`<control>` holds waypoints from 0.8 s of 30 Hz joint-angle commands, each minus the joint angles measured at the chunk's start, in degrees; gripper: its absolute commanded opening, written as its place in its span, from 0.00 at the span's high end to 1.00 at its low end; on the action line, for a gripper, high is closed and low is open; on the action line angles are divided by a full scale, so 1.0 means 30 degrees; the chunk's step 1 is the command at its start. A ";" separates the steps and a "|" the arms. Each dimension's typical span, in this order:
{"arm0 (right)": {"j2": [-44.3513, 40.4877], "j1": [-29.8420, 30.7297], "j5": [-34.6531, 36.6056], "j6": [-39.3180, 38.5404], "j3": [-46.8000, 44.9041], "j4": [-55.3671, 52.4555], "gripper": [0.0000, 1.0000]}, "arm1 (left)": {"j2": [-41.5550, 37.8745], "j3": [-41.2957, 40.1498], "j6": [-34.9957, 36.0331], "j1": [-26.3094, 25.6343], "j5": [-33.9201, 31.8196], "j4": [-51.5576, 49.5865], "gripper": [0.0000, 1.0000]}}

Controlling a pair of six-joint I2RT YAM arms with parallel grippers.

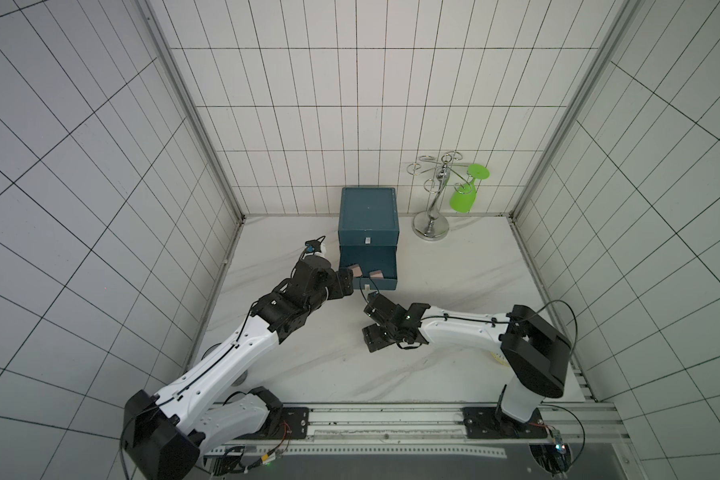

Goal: Place the plugs into the drawer by color
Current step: Pick up the plug from the center of the board.

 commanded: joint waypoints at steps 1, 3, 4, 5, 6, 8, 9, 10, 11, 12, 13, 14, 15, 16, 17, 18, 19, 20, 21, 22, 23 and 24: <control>0.0798 0.0117 0.0306 0.0531 0.1256 0.0542 0.19 | 0.0515 -0.0128 0.0230 0.0200 0.0124 0.0500 0.10; 0.1257 0.0139 0.0500 0.0796 0.1348 0.0360 0.20 | 0.0712 -0.0061 0.0242 0.0201 0.0272 0.0492 0.10; 0.1457 0.0132 0.0606 0.0960 0.1352 0.0151 0.22 | 0.0716 -0.0032 0.0236 0.0235 0.0303 0.0486 0.10; 0.1660 0.0215 0.0915 0.1205 0.1377 -0.0262 0.25 | 0.0694 -0.0060 0.0230 0.0234 0.0362 0.0493 0.10; 0.1786 0.0352 0.1207 0.1422 0.1384 -0.0720 0.28 | 0.0651 -0.0111 0.0184 0.0230 0.0384 0.0491 0.10; 0.1880 0.0816 0.2184 0.1936 0.1433 -0.1785 0.32 | 0.0560 -0.0171 0.0117 0.0233 0.0477 0.0547 0.10; 0.1898 0.1069 0.2531 0.2220 0.1549 -0.2372 0.32 | 0.0543 -0.0178 0.0095 0.0230 0.0542 0.0580 0.10; 0.1870 0.1345 0.2915 0.2405 0.1790 -0.3028 0.34 | 0.0568 -0.0156 0.0056 0.0230 0.0655 0.0610 0.10; 0.1895 0.1703 0.3378 0.2482 0.2088 -0.3587 0.36 | 0.0584 -0.0149 0.0021 0.0233 0.0768 0.0698 0.10; 0.1895 0.1921 0.3667 0.2513 0.2295 -0.3979 0.38 | 0.0635 -0.0149 0.0001 0.0235 0.0933 0.0790 0.10; 0.1970 0.2017 0.3705 0.2402 0.2478 -0.4158 0.41 | 0.0656 -0.0147 -0.0058 0.0233 0.1124 0.0861 0.10; 0.1981 0.1992 0.3564 0.2243 0.2485 -0.4022 0.46 | 0.0723 -0.0149 -0.0057 0.0231 0.1342 0.0980 0.10; 0.1990 0.1942 0.3369 0.2042 0.2384 -0.3749 0.49 | 0.0732 -0.0149 -0.0082 0.0241 0.1450 0.1037 0.10; 0.1934 0.1812 0.2938 0.1725 0.2212 -0.3291 0.50 | 0.0732 -0.0178 -0.0106 0.0230 0.1497 0.1035 0.10; 0.1781 0.1545 0.2350 0.1489 0.1945 -0.2725 0.52 | 0.0662 -0.0193 -0.0197 0.0252 0.1397 0.0874 0.10; 0.1525 0.1264 0.1711 0.1314 0.1590 -0.2143 0.58 | 0.0596 -0.0283 -0.0133 0.0321 0.1193 0.0768 0.10; 0.1055 0.0956 0.1032 0.1233 0.1041 -0.1302 0.63 | 0.0408 -0.0386 -0.0144 0.0549 0.0893 0.0593 0.10; 0.0524 0.0548 0.0174 0.1107 0.0604 -0.0643 0.68 | 0.0098 -0.0567 -0.0246 0.0886 0.0840 0.0520 0.10; 0.0034 0.0293 -0.0447 0.0876 0.0310 -0.0148 0.72 | -0.0260 -0.0804 -0.0275 0.1176 0.1008 0.0658 0.11; -0.0597 0.0089 -0.0624 0.0761 0.0076 0.0135 0.75 | -0.0723 -0.1175 -0.0345 0.1507 0.1215 0.0978 0.11; -0.1139 -0.0092 -0.0609 0.0532 0.0134 -0.0115 0.77 | -0.1192 -0.1534 -0.0426 0.1774 0.1433 0.1385 0.11; -0.1555 -0.0195 -0.0533 0.0184 0.0349 -0.0506 0.78 | -0.1583 -0.1759 -0.0471 0.1976 0.1545 0.1633 0.11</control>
